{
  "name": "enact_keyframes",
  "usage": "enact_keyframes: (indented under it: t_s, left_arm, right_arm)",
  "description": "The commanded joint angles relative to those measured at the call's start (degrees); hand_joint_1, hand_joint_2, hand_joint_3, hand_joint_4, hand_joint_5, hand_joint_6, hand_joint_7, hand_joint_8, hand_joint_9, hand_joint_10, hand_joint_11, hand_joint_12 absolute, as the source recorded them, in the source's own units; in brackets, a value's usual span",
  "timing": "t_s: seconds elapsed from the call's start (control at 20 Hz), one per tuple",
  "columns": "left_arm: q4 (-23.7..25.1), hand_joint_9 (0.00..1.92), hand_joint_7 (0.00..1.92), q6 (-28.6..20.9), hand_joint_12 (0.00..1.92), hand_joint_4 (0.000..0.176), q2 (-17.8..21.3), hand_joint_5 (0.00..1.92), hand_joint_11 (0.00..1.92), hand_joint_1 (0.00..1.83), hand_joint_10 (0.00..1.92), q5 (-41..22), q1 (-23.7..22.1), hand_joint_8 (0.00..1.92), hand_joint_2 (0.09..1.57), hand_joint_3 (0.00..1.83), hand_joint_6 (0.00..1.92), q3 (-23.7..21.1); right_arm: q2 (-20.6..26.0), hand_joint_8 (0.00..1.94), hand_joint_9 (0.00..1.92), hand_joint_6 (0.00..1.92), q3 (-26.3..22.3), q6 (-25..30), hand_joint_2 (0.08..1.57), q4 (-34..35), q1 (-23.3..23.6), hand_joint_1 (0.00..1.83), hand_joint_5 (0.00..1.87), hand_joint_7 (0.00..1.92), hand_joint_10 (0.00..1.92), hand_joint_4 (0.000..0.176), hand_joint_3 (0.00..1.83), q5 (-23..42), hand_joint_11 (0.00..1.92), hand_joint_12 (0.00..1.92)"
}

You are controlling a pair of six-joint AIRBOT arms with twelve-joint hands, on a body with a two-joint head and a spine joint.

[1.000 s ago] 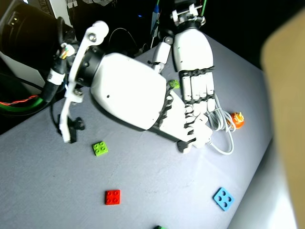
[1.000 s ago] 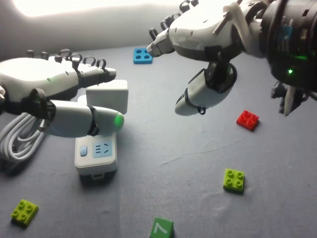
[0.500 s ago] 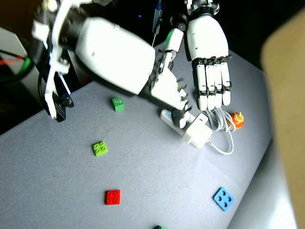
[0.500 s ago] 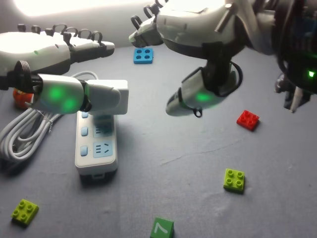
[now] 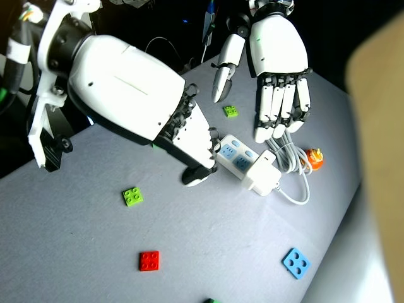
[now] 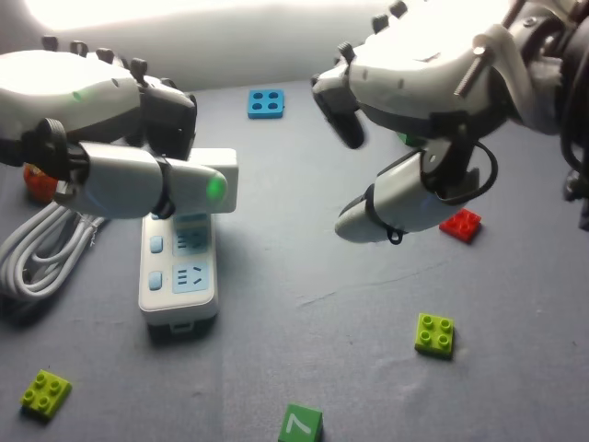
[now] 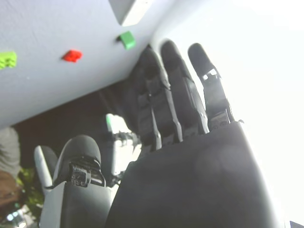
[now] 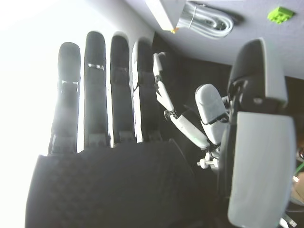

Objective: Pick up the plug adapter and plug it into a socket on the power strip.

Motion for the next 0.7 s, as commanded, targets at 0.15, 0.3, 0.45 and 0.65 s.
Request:
enact_keyframes:
  t_s: [0.15, 0.3, 0.45, 0.65]
  left_arm:
    - [0.46, 1.05, 1.14, -0.01, 1.92, 0.0, 0.25, 1.1, 1.06, 0.32, 1.92, -2.9, -0.06, 1.92, 1.39, 0.01, 1.92, -0.87]
    - [0.46, 1.59, 1.56, -0.01, 1.92, 0.0, 0.09, 1.43, 1.6, 0.75, 1.92, -3.19, 0.0, 1.92, 1.48, 0.0, 1.92, -0.82]
    - [0.47, 1.68, 1.65, 0.01, 1.92, 0.048, 0.0, 1.55, 1.7, 1.05, 1.92, -3.24, -0.17, 1.92, 1.4, 0.0, 1.92, -0.58]
    - [0.47, 1.66, 1.62, 0.01, 1.92, 0.1, -0.09, 1.55, 1.68, 0.98, 1.92, -3.29, -0.36, 1.92, 1.45, 0.01, 1.92, -0.49]
  right_arm:
    - [2.68, 1.94, 0.77, 1.92, -0.76, 4.29, 1.39, -6.11, -1.18, 0.36, 0.65, 0.65, 1.92, 0.0, 0.02, 0.89, 0.88, 1.92]
    - [3.02, 1.94, 0.95, 1.92, -1.39, 4.37, 1.57, -6.11, -1.31, 0.22, 0.95, 0.97, 1.92, 0.0, 0.04, 0.86, 1.04, 1.92]
    - [3.11, 1.94, 0.98, 1.92, -1.86, 4.38, 1.57, -6.16, -1.64, 0.51, 0.91, 0.95, 1.92, 0.0, 0.02, 0.45, 1.08, 1.92]
    - [3.41, 1.94, 0.96, 1.92, -1.73, 6.85, 1.57, -9.8, -2.69, 0.54, 0.87, 0.93, 1.92, 0.0, 0.02, 1.16, 1.06, 1.92]
